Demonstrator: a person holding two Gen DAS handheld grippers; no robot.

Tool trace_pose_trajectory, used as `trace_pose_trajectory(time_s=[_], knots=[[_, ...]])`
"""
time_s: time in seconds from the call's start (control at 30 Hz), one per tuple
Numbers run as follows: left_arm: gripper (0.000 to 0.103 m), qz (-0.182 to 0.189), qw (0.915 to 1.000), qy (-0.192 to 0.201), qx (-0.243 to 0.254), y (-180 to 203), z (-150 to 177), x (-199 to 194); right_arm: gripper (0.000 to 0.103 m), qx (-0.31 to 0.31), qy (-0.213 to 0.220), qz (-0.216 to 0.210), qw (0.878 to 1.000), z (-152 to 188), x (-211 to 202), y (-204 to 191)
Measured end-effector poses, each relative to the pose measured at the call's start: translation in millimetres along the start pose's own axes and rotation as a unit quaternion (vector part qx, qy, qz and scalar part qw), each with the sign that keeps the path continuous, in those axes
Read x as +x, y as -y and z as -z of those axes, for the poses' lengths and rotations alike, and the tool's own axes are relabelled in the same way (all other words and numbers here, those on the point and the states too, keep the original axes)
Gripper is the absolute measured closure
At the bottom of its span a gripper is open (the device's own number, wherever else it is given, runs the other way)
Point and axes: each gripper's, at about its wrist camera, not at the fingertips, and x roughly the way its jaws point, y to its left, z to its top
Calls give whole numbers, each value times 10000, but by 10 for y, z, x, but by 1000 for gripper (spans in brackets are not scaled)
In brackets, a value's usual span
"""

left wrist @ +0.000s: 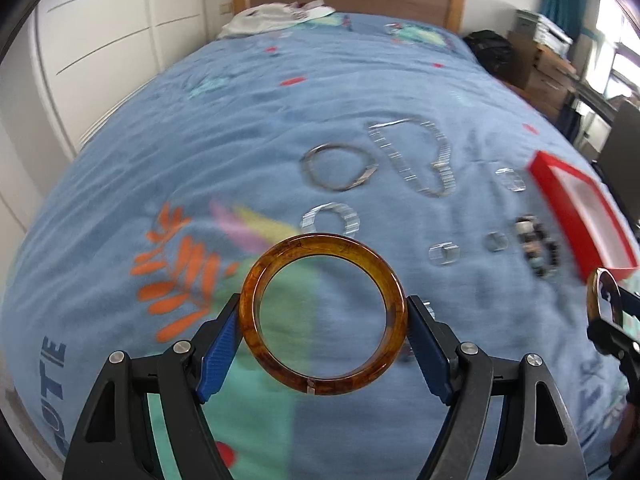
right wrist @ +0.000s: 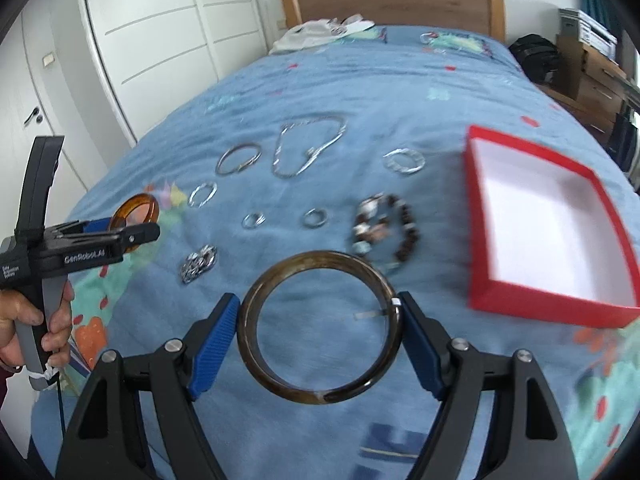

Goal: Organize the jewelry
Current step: 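Carry both bangles into the red box and open both tools to release them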

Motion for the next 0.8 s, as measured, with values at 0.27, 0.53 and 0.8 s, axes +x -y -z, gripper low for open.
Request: trace_pose_trajectory(time_s=[0.27,0.53,0.8], knots=[[26,708,9964,77,453,939,-363,-132,26,332,259,466,9980,-197,-582,994],[26,1330,9858,90,1022,2096,-880,143,26,414,268,436,9978,-556,-616,1915],[26,1325,9800,-138,1481,2855,-1094,654,26,143,65,9,9999,-811,-89,2326]])
